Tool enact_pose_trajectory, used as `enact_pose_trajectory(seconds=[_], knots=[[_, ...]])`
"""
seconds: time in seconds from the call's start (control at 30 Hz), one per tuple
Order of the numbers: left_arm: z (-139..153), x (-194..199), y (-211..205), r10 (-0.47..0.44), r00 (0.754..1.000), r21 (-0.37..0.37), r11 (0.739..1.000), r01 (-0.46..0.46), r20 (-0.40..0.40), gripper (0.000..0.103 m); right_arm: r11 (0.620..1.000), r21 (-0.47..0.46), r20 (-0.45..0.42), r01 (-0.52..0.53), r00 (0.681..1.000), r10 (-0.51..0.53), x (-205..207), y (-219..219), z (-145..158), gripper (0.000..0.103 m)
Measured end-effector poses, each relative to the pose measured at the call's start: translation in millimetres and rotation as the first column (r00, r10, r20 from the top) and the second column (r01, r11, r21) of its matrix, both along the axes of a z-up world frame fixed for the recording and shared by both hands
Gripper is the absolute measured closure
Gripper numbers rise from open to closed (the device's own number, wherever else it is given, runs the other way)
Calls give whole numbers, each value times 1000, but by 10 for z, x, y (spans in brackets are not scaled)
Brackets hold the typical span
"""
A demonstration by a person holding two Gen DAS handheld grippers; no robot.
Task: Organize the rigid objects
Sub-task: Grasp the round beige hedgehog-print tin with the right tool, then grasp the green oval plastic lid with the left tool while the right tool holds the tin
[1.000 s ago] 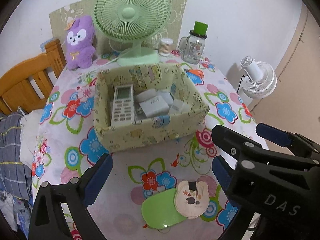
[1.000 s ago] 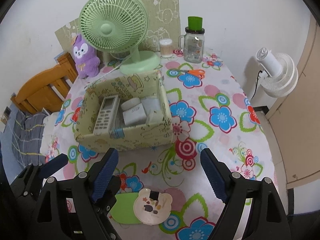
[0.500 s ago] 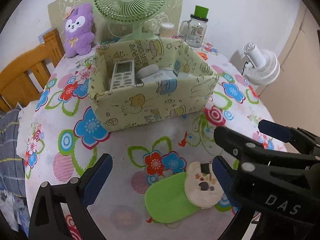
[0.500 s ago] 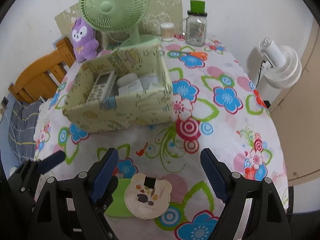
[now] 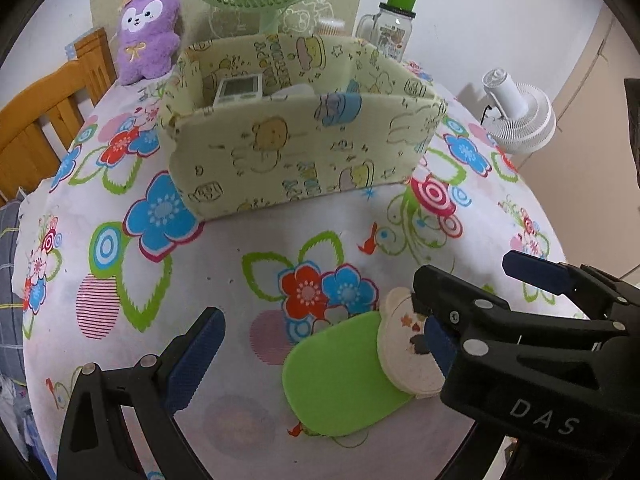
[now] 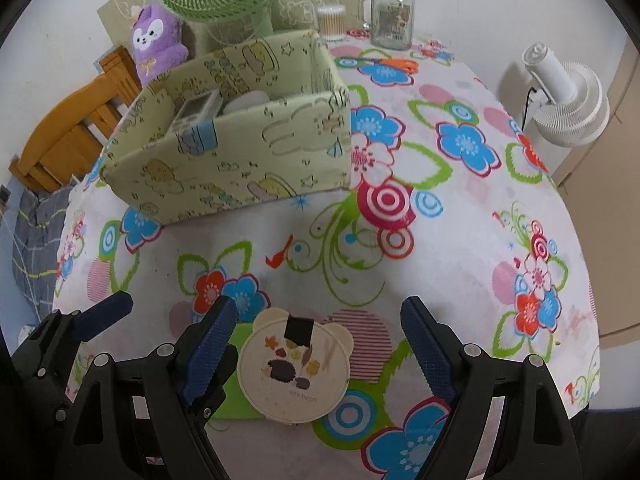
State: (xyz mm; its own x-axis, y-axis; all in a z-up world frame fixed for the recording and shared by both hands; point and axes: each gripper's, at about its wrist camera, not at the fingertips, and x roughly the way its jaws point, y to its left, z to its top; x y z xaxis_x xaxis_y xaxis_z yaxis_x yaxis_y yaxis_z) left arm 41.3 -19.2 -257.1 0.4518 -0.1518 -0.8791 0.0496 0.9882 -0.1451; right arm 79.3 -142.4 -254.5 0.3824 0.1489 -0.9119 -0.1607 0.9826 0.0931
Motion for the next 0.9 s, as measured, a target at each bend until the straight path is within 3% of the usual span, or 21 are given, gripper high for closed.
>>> enact_pose_trajectory(seconds=[0.67, 0.9], knots=[[-228, -159, -36, -108, 993, 15, 994, 108, -42, 2, 999, -6, -81, 47, 996, -48, -163, 83, -367, 16], [-261, -174, -15, -116, 992, 30, 993, 117, -49, 2, 996, -4, -106, 86, 991, -86, -163, 81, -459, 11]])
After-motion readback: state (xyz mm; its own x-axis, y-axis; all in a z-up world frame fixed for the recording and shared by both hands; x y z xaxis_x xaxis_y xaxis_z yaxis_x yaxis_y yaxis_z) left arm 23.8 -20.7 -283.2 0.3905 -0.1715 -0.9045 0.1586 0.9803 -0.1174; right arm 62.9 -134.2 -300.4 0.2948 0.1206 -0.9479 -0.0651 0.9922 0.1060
